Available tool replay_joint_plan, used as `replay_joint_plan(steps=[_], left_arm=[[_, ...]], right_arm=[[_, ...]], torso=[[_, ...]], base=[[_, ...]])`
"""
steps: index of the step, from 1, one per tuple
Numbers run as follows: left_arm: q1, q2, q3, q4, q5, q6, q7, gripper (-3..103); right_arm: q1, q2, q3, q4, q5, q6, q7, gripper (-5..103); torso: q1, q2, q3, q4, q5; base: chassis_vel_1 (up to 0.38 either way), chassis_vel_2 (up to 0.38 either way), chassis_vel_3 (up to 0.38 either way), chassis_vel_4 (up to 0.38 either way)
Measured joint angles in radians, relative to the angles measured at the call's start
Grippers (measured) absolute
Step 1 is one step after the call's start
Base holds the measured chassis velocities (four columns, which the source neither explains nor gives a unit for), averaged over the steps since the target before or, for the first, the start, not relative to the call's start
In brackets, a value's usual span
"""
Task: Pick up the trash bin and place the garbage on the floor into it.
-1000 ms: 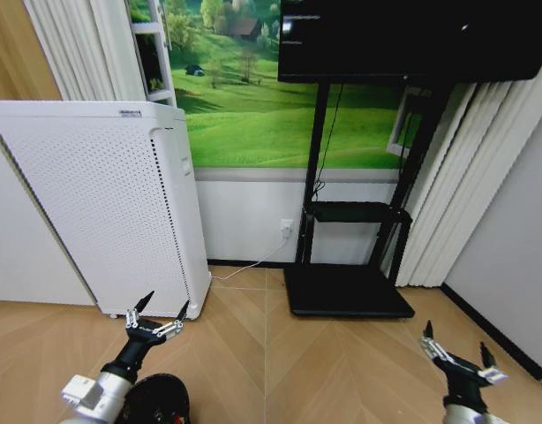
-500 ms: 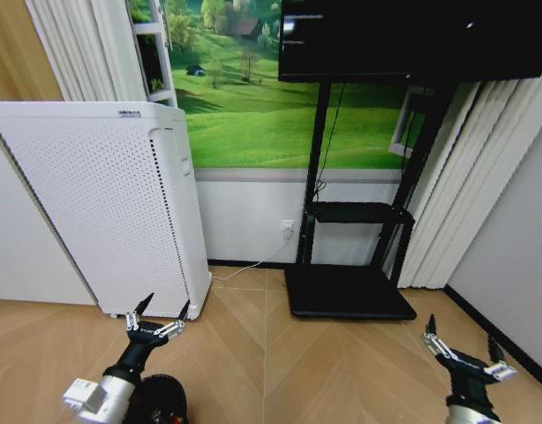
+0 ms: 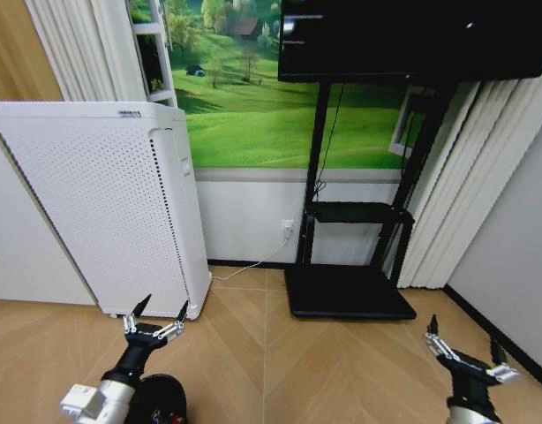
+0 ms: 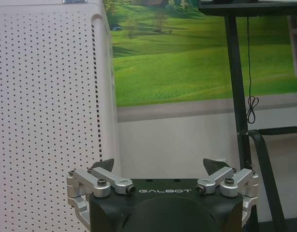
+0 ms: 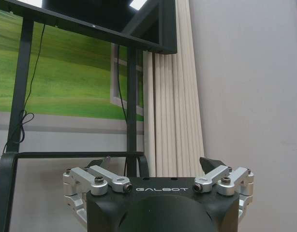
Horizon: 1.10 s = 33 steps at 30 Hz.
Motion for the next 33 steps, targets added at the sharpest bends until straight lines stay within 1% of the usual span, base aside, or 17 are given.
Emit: replay_joint_plan(steps=[2, 6, 10, 12, 13, 16, 21, 25, 33], left_arm=[[0.003, 0.001, -0.004, 0.002, 0.009, -0.002, 0.01, 100], [0.004, 0.001, 0.002, 0.01, 0.032, -0.014, 0.029, 100], [0.004, 0.001, 0.004, 0.012, 0.038, -0.017, 0.032, 100], [0.003, 0.002, 0.004, 0.013, 0.039, -0.018, 0.035, 100], [0.003, 0.002, 0.004, 0.013, 0.039, -0.018, 0.035, 100], [0.001, 0.003, 0.009, 0.013, 0.035, -0.024, 0.029, 100], [0.0, 0.0, 0.012, 0.013, 0.033, -0.025, 0.015, 100], [-0.002, -0.002, 0.013, 0.011, 0.016, -0.027, 0.002, 100], [0.004, -0.009, 0.012, 0.002, 0.013, -0.034, -0.006, 100]], right_arm=[[-0.001, 0.003, -0.007, 0.0, -0.005, 0.003, -0.002, 100], [-0.001, 0.007, -0.012, -0.006, -0.007, 0.009, -0.002, 100], [-0.001, 0.007, -0.012, -0.009, -0.007, 0.009, -0.002, 100], [-0.001, 0.007, -0.013, -0.013, -0.008, 0.009, -0.002, 100], [-0.001, 0.007, -0.013, -0.013, -0.008, 0.009, -0.002, 100], [0.0, 0.007, -0.018, -0.017, -0.009, 0.01, -0.002, 100], [0.001, 0.007, -0.02, -0.021, -0.009, 0.013, -0.002, 100], [0.001, 0.007, -0.026, -0.023, -0.011, 0.017, -0.005, 100], [0.002, 0.005, -0.036, -0.026, -0.012, 0.019, -0.008, 100]], torso=[[0.0, 0.002, 0.001, 0.0, 0.0], [0.003, 0.021, 0.016, 0.0001, -0.0001], [0.005, 0.03, 0.024, 0.0, 0.0], [0.008, 0.045, 0.036, -0.0001, 0.0], [0.008, 0.045, 0.036, -0.0001, 0.0], [0.012, 0.06, 0.048, 0.0, 0.0], [0.013, 0.068, 0.054, -0.0006, 0.0], [0.014, 0.07, 0.056, 0.0003, 0.0], [0.014, 0.069, 0.055, 0.0, 0.0]], base=[[0.0, 0.0, 0.0, 0.0], [0.0, 0.0, 0.0, 0.0], [0.0, 0.0, 0.0, 0.0], [-0.024, -0.021, -0.031, -0.016], [-0.047, -0.041, -0.061, -0.031], [-0.052, -0.052, -0.047, -0.039], [-0.052, -0.068, -0.063, -0.05], [0.0, 0.0, 0.0, 0.0], [0.0, 0.0, 0.0, 0.0]])
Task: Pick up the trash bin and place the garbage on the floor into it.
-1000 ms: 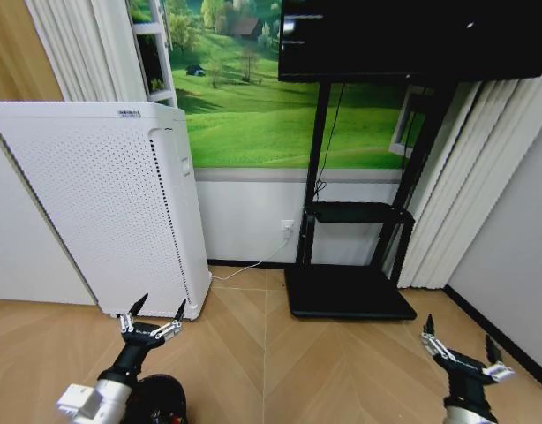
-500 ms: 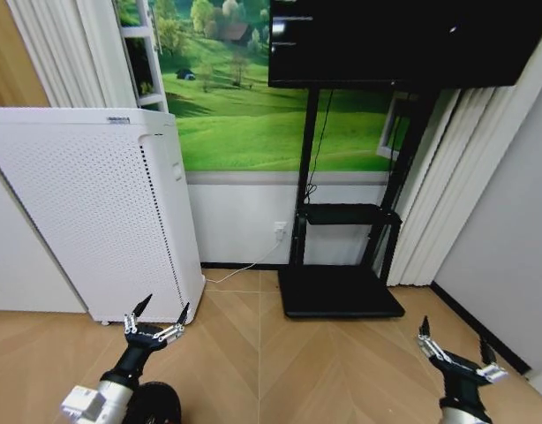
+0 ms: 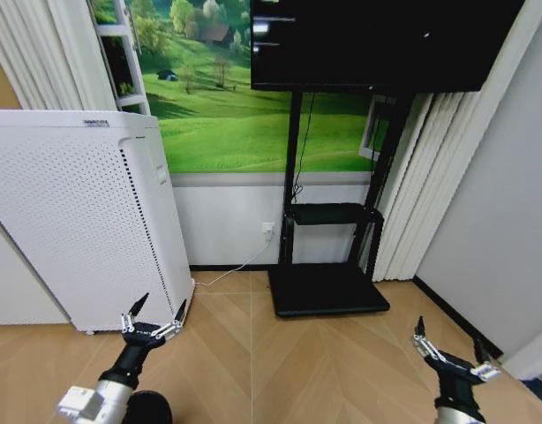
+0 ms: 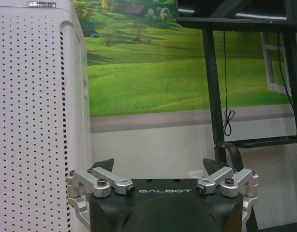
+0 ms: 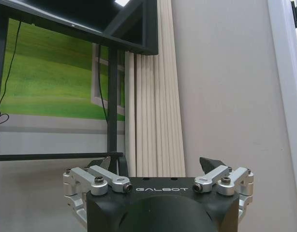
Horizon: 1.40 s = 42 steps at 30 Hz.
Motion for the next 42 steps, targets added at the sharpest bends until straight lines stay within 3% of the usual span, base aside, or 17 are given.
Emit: replay_joint_plan(steps=[31, 38, 42], left_arm=[[-0.002, -0.012, -0.003, 0.002, -0.001, -0.02, -0.016, 100], [-0.01, -0.01, -0.018, -0.001, 0.007, -0.002, -0.047, 100], [-0.02, -0.003, -0.037, -0.015, -0.028, 0.017, -0.075, 100]], right_arm=[[0.0, -0.01, -0.004, -0.012, -0.003, 0.007, -0.003, 100], [0.002, -0.011, -0.003, -0.009, -0.012, 0.013, -0.003, 100], [0.002, -0.019, -0.003, 0.002, -0.018, 0.017, -0.015, 100]], torso=[[0.0, 0.001, 0.001, 0.0, -0.0002], [0.0, 0.0, 0.0, 0.0, 0.0001], [0.0, 0.0, 0.0, -0.0002, 0.0]], base=[[0.02, 0.019, -0.024, -0.023], [0.041, 0.044, -0.06, -0.033], [-0.042, -0.009, 0.023, 0.025]])
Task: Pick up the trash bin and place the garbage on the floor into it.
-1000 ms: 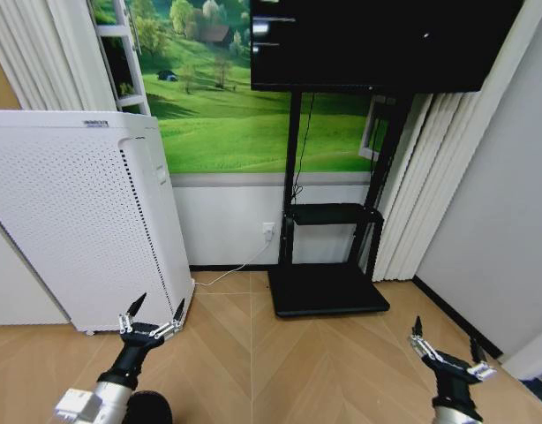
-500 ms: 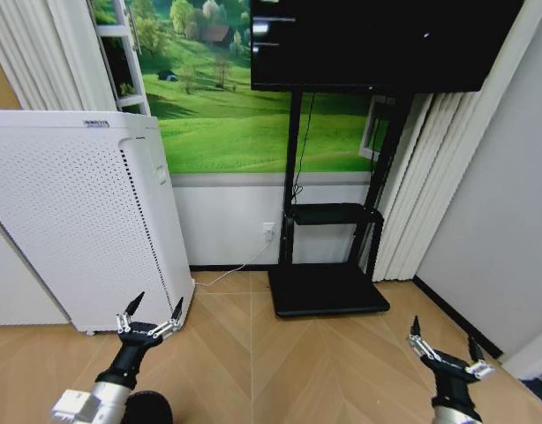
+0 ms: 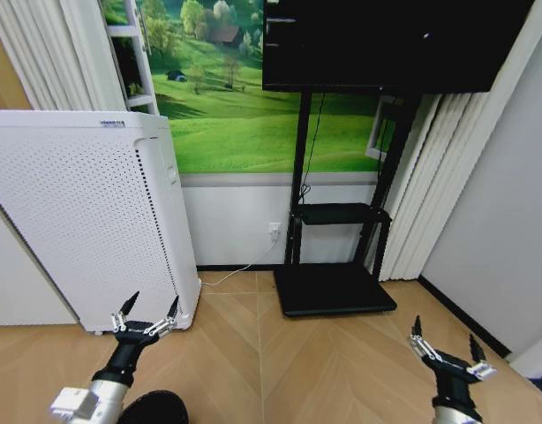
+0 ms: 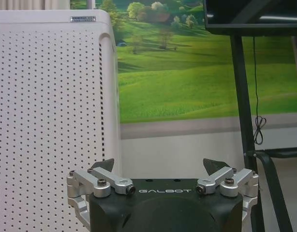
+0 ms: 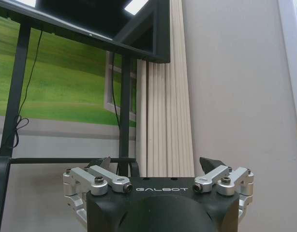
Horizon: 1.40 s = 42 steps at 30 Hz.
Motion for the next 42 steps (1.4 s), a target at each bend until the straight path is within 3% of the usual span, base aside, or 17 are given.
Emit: replay_joint_plan(steps=[5, 11, 12, 16, 22, 32, 42], left_arm=[[-0.009, 0.009, -0.031, -0.017, -0.063, -0.008, -0.032, 100], [-0.005, 0.001, -0.048, -0.011, -0.042, 0.015, -0.045, 100], [0.0, -0.001, -0.044, -0.011, -0.037, 0.015, -0.045, 100], [0.016, -0.003, -0.022, 0.002, 0.005, 0.002, -0.022, 100], [0.025, -0.009, 0.057, 0.078, 0.106, 0.005, -0.019, 100], [0.025, -0.032, 0.121, 0.137, 0.127, 0.034, -0.092, 100], [0.043, -0.057, 0.156, 0.162, 0.163, 0.046, -0.093, 100]], right_arm=[[-0.01, -0.006, -0.008, 0.024, 0.0, 0.019, -0.03, 100], [-0.02, -0.008, -0.017, 0.027, -0.015, 0.044, -0.079, 100], [-0.035, -0.013, -0.023, 0.019, -0.022, 0.06, -0.151, 100], [-0.05, -0.055, -0.06, 0.007, -0.028, 0.074, -0.237, 100], [-0.042, -0.134, -0.138, 0.005, 0.018, -0.014, -0.244, 100], [-0.054, -0.181, -0.146, -0.002, 0.074, -0.083, -0.209, 100], [-0.074, -0.208, -0.146, -0.009, 0.098, -0.154, -0.264, 100]], torso=[[0.0, 0.0, 0.0, 0.0001, 0.0], [0.0, 0.0, 0.0, 0.0002, -0.0002], [0.0, 0.0, 0.0, 0.0001, -0.0002], [0.0, 0.0, 0.0, 0.0, 0.0001], [0.0, -0.001, 0.0, 0.0003, -0.0002], [0.0, -0.001, 0.0, 0.0, 0.0], [0.0, -0.001, -0.001, 0.0002, 0.0]], base=[[0.0, 0.0, 0.0, 0.0], [0.0, 0.0, 0.0, 0.0], [0.0, 0.0, 0.0, 0.0], [0.0, 0.0, 0.0, 0.0], [0.0, 0.0, 0.0, 0.0], [0.0, 0.0, 0.0, 0.0], [0.0, 0.0, 0.0, 0.0]])
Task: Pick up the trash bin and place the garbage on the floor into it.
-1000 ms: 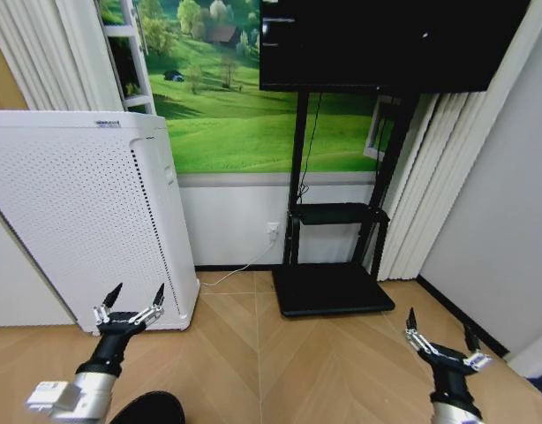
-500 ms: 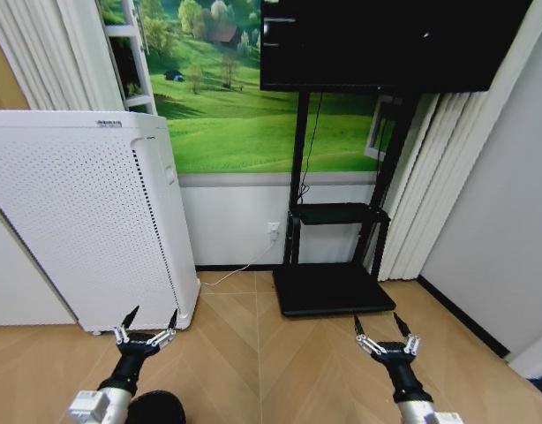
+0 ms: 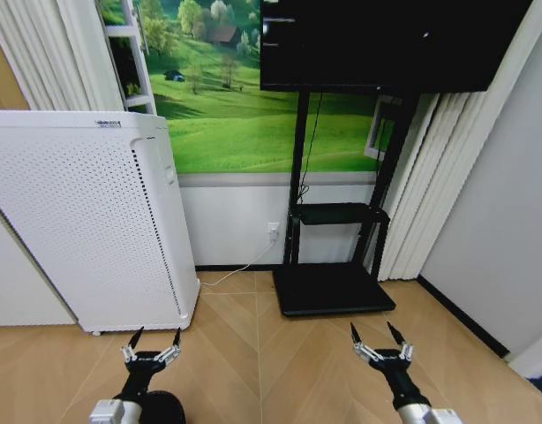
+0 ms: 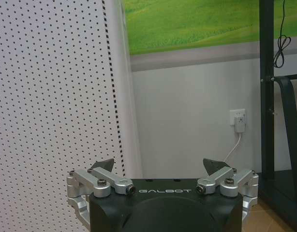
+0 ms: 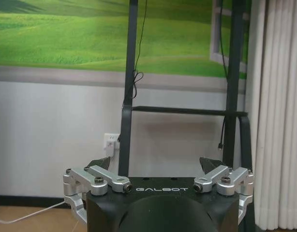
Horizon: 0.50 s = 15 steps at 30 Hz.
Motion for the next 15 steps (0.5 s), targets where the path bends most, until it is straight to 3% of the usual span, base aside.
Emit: replay_joint_plan(steps=[15], left_arm=[[0.002, -0.001, -0.003, -0.01, -0.007, 0.013, 0.005, 100]], right_arm=[[-0.004, -0.002, 0.007, 0.004, 0.01, -0.011, -0.029, 100]], torso=[[0.0, 0.0, 0.0, -0.0001, -0.0001]], base=[[0.0, 0.0, 0.0, 0.0]])
